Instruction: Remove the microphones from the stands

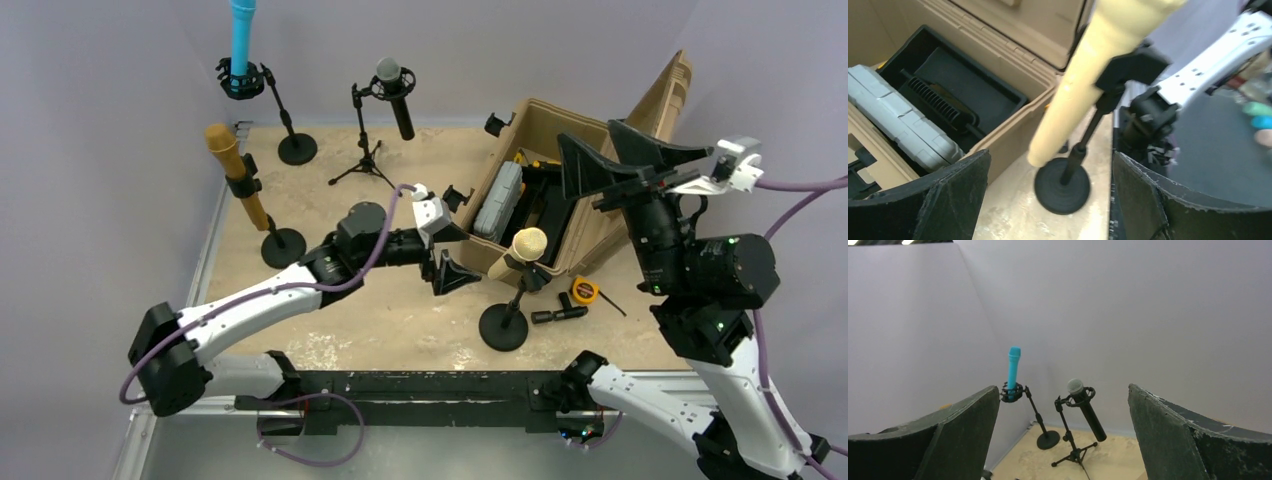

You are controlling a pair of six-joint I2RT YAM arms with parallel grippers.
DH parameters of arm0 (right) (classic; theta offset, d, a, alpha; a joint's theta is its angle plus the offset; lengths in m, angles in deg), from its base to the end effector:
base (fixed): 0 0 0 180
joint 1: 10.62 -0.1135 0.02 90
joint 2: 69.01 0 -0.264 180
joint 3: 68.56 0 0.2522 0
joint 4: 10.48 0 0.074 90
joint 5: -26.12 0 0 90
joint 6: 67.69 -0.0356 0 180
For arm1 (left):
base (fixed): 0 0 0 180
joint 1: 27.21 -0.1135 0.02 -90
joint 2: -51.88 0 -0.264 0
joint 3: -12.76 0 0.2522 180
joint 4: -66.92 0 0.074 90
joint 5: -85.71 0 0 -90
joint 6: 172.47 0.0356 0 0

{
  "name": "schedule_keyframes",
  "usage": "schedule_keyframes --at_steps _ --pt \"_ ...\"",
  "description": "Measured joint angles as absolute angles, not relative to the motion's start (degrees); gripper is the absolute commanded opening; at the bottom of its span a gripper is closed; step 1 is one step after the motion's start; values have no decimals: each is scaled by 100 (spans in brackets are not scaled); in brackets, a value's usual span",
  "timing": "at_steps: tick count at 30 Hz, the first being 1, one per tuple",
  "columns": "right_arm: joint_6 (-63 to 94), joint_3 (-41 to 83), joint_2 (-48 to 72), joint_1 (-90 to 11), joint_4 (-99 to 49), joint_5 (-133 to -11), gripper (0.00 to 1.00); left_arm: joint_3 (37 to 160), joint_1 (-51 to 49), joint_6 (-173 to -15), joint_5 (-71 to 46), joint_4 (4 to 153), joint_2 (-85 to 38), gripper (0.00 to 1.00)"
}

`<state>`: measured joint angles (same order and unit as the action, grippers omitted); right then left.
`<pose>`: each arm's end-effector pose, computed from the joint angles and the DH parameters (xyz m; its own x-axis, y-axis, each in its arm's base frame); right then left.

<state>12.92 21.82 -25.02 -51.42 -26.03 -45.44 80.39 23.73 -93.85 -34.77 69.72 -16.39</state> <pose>0.0804 0.0546 0.5347 0.3153 0.4766 -0.8206 -0.4720 0.8289 0.3001 0.1617 -0.2280 0.3496 -0.2321 0.0161 -0.9726 0.9613 0.1561 -0.2268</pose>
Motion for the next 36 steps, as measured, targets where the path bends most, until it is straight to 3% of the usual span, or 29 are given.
schedule_keyframes --at_steps 11,20,26,36 --pt "1294 2178 -2898 -5142 -2598 -4538 99 7679 2692 -8579 -3287 4688 -3182 88" --pt "1292 2092 -2898 -5142 -2598 -4540 99 8039 2860 -8561 -3394 4318 -3792 63" --pt "1292 2033 -2900 -5142 -2590 -4538 99 8033 3075 -8266 -2870 4231 -3783 39" --pt "1290 1719 -2896 -5142 -2395 -4544 99 7136 3252 -7720 -1270 4670 -2568 0"
